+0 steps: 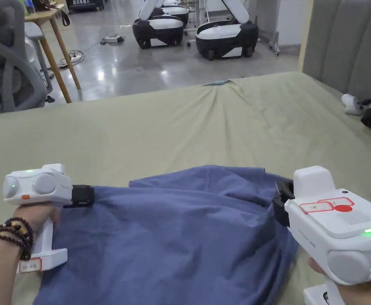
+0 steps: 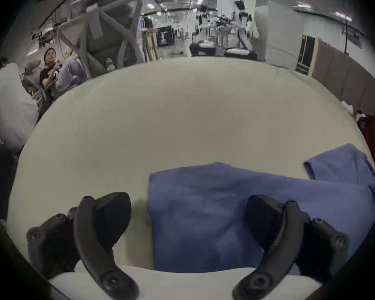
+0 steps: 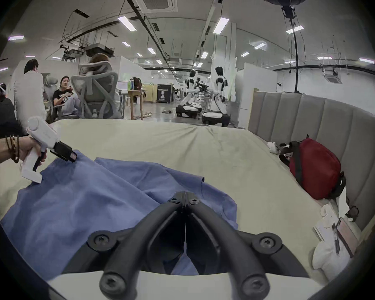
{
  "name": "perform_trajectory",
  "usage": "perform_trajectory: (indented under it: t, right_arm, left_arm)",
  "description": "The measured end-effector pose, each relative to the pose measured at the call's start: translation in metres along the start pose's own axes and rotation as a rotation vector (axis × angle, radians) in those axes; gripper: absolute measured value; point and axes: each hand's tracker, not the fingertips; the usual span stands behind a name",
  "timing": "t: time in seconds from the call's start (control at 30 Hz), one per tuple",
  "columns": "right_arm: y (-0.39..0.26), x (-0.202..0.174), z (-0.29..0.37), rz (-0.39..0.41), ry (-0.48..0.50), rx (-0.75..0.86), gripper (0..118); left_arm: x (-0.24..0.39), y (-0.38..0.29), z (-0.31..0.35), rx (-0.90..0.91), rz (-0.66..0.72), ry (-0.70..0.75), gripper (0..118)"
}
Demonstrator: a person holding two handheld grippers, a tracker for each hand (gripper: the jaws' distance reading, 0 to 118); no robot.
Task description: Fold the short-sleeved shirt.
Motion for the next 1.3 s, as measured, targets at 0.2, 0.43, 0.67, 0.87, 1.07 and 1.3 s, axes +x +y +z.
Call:
perform_trajectory:
  t: [0.2,0.43,0.67,0.87,1.07,1.3]
  right_arm:
    - [-0.003,0.009,0.003,-0.033,-0.019,-0.036,1]
    - [-0.004,0.039,-0.005,-0.098,-0.009,-0.221,118]
    - [-0.024,0.068,-0.053,-0.134,-0.089,-0.368,93]
    - [-0.030,0.043,-0.090,-0.113,0.148,-0.451,34]
    - [0.004,0.040,-0.059,-0.019,0.107,-0.342,12]
    - [0.116,0.038,-0.004,-0.008,0.109,-0.053,12]
  left_arm:
    - [0.001,0.006,0.033,0.088,-0.040,-0.106,2]
    - [0.011,-0.001,0.046,0.091,-0.068,-0.048,2]
    - [0.005,-0.002,0.044,0.094,-0.068,-0.054,2]
    - [0.009,-0.001,0.043,0.091,-0.078,-0.050,2]
    - [-0.001,0.005,0.089,0.152,-0.052,-0.063,2]
    - [-0.036,0.032,0.213,0.354,-0.010,-0.022,2]
